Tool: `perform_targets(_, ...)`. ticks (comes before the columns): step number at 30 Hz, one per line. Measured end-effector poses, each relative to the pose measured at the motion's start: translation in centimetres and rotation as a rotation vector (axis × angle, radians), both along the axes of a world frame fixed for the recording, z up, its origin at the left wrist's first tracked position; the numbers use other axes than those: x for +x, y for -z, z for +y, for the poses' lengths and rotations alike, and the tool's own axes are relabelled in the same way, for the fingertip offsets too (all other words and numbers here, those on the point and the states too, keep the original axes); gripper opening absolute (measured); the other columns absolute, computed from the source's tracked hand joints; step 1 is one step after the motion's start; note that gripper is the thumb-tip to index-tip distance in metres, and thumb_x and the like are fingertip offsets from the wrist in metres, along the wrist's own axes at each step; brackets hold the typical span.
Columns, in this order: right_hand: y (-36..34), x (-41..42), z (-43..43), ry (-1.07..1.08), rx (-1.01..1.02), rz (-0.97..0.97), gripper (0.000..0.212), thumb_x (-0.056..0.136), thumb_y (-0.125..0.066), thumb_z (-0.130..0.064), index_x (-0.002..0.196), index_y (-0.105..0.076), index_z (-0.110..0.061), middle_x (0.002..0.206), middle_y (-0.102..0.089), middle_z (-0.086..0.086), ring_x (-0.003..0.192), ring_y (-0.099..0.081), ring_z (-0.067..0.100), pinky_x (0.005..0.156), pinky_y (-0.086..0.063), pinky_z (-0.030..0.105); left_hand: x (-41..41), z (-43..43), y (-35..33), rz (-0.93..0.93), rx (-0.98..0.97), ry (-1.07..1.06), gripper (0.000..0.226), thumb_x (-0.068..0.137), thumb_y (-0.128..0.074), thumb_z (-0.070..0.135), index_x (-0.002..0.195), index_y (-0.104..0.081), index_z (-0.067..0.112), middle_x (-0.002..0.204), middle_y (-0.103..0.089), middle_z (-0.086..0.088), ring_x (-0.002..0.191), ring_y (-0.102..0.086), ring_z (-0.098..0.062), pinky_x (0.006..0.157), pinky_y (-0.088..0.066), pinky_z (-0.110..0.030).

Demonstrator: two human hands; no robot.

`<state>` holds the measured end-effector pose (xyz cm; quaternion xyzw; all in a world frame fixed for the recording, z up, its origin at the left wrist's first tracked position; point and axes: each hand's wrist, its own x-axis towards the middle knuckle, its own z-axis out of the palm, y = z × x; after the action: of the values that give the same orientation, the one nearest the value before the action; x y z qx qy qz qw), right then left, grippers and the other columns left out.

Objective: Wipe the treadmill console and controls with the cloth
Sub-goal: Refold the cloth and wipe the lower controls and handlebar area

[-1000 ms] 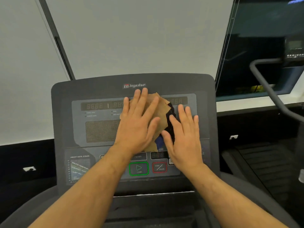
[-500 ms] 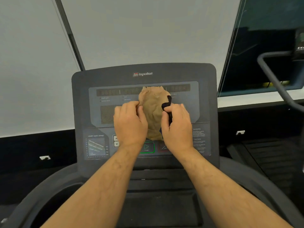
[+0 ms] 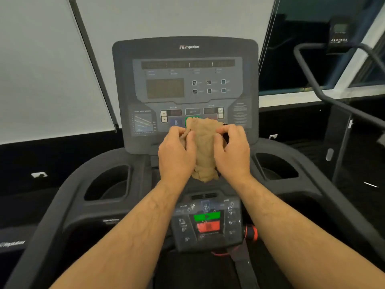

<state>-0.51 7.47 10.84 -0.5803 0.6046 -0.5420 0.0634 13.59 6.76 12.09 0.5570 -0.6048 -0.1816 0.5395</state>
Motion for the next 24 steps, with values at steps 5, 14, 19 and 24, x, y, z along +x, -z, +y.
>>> perform_targets(5, 2.9, -1.5, 6.1, 0.074, 0.093, 0.131, 0.012, 0.106, -0.057, -0.019, 0.108, -0.069, -0.015, 0.11, -0.06, 0.003, 0.093, -0.061, 0.016, 0.084, -0.052, 0.039, 1.6, 5.4, 3.1, -0.1, 0.104, 0.053, 0.02, 0.101, -0.063, 0.037, 0.097, -0.059, 0.018, 0.079, -0.065, 0.005, 0.082, -0.064, -0.025, 0.073, -0.051, -0.042)
perform_targets(14, 8.6, -3.2, 10.6, 0.165, 0.426, 0.28, 0.024, 0.111, -0.046, -0.029, 0.121, -0.065, -0.018, 0.115, -0.054, -0.002, 0.084, -0.065, 0.028, 0.076, -0.058, 0.048, -0.4, 8.9, 9.4, -0.42, 0.333, 0.155, 0.018, 0.1, -0.062, 0.039, 0.096, -0.061, 0.022, 0.09, -0.065, 0.005, 0.086, -0.063, -0.021, 0.077, -0.052, -0.04)
perform_targets(19, 10.5, -2.5, 10.2, 0.231, 0.431, 0.228, 0.017, 0.104, -0.054, -0.021, 0.117, -0.064, -0.017, 0.124, -0.062, 0.005, 0.118, -0.057, 0.032, 0.098, -0.051, 0.049, -0.9, 8.7, 10.8, -0.758, 0.395, 0.116, 0.033, 0.101, -0.058, 0.05, 0.114, -0.06, 0.019, 0.116, -0.059, -0.001, 0.095, -0.066, -0.026, 0.078, -0.053, -0.039)
perform_targets(24, 14.0, -0.2, 10.3, -0.028, 0.518, 0.644, 0.063, 0.108, -0.027, -0.046, 0.165, -0.026, -0.021, 0.175, -0.014, 0.02, 0.162, -0.011, 0.04, 0.129, -0.011, 0.064, 2.8, 9.1, 13.0, -0.779, 0.0, 0.131, 0.045, 0.09, -0.073, 0.047, 0.118, -0.066, 0.012, 0.113, -0.058, -0.01, 0.1, -0.058, -0.03, 0.083, -0.054, -0.043)
